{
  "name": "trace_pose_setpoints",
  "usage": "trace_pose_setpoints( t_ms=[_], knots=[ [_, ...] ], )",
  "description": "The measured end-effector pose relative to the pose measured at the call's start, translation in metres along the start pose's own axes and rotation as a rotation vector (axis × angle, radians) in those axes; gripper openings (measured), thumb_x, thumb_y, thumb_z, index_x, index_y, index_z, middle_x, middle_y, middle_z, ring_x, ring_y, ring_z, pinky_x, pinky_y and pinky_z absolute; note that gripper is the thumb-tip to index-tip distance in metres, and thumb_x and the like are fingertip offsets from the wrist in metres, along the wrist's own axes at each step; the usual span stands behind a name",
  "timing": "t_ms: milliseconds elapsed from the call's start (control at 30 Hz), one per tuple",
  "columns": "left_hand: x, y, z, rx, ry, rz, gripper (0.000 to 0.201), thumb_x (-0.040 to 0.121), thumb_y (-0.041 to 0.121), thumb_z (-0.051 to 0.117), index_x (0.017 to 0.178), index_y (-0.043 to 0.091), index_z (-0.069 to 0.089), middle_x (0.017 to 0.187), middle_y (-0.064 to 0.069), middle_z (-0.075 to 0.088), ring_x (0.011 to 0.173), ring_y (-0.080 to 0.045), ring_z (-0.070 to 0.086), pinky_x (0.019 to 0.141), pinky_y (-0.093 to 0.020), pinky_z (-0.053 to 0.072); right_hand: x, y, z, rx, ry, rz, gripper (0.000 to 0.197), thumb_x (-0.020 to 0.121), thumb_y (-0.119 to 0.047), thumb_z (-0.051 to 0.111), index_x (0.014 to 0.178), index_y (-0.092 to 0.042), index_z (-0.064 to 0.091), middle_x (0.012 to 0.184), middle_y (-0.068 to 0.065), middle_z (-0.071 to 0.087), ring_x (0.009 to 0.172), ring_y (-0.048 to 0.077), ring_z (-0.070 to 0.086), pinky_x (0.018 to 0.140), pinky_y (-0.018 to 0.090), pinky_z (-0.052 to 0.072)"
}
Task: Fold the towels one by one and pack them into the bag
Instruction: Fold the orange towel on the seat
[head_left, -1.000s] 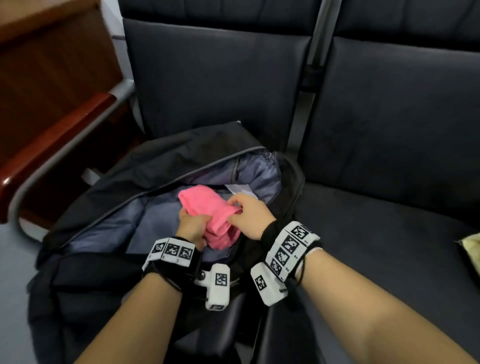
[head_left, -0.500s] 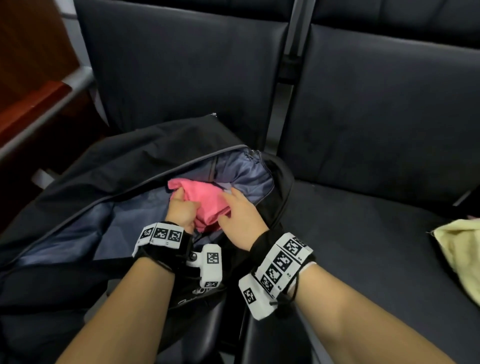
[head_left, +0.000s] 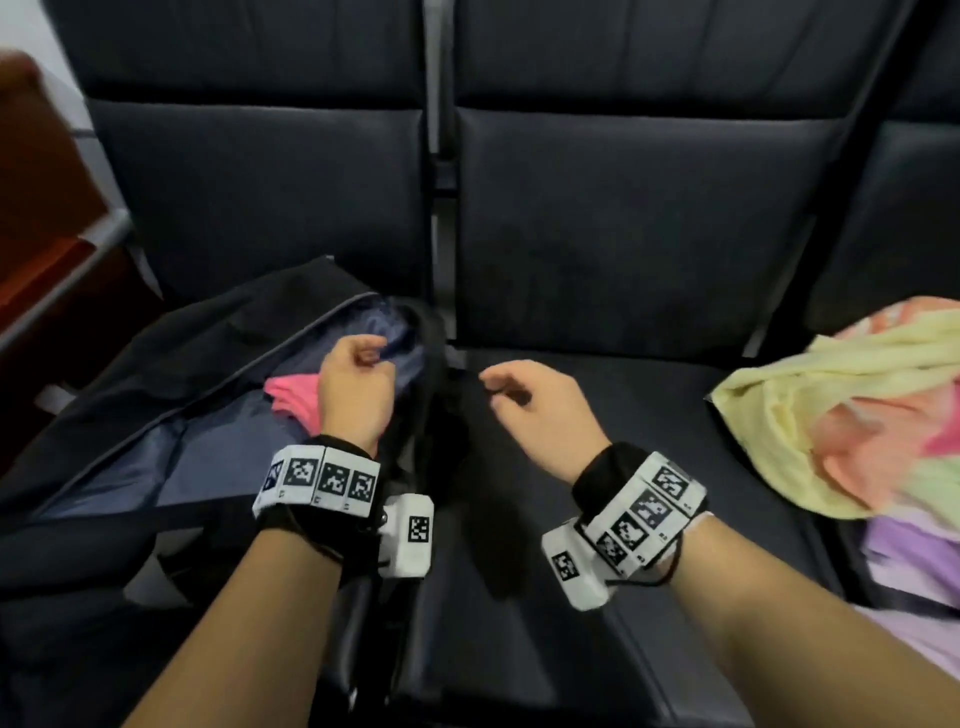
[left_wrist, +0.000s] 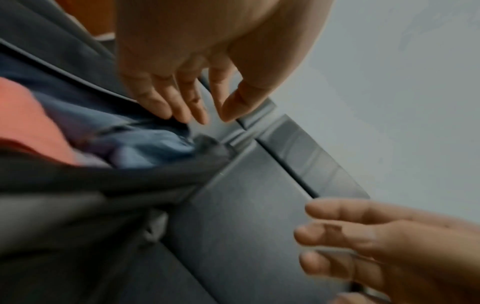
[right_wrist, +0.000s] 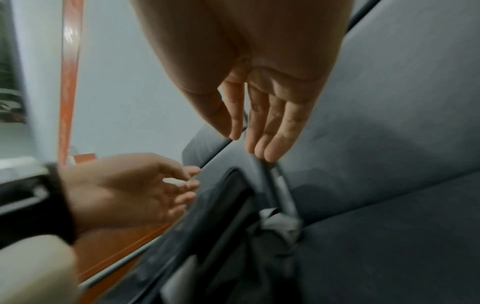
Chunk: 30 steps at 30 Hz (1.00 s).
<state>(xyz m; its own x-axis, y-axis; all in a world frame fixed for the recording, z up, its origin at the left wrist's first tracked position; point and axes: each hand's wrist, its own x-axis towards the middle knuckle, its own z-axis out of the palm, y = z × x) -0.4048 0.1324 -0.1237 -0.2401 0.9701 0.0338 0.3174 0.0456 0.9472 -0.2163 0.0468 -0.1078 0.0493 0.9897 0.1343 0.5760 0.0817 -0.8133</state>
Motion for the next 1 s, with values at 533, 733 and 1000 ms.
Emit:
trace_pose_setpoints(
  t_ms=[533,733,1000],
  knots=[
    [-0.228,0.042,0.317,0.28,-0.84,-0.009,0.033,0.085,0.003,0.063,0.113,0.021,0.068,0.114,-0.003,0.066,0.096,-0.016,0.065,0.092,-0.036,0.053,-0.173,0.237,-0.248,-0.243,0.222,0.516,0.057,0.084,-0.003,0.059,0.137,-0.024,0.057,0.155,0.014,0.029,0.14,0.033,0.034,0.115,0.033,0.027],
    [-0.242,0.041,0.354,0.188,-0.919,-0.073,0.052,0.088,0.001,0.063,0.135,0.023,0.056,0.117,0.005,0.061,0.086,-0.011,0.063,0.076,-0.022,0.052,-0.153,0.256,-0.248,-0.142,0.162,0.337,0.059,0.088,-0.004,0.059,0.141,-0.027,0.054,0.159,0.008,0.026,0.143,0.023,0.029,0.117,0.028,0.024],
    [-0.236,0.038,0.35,0.302,-0.88,-0.042,0.047,0.092,0.011,0.062,0.138,0.019,0.057,0.126,-0.01,0.063,0.092,-0.014,0.063,0.083,-0.024,0.051,-0.141,0.257,-0.246,0.081,0.37,0.31,0.038,0.09,-0.005,0.062,0.124,-0.02,0.068,0.112,-0.01,0.069,0.1,0.008,0.063,0.096,0.032,0.05]
  ],
)
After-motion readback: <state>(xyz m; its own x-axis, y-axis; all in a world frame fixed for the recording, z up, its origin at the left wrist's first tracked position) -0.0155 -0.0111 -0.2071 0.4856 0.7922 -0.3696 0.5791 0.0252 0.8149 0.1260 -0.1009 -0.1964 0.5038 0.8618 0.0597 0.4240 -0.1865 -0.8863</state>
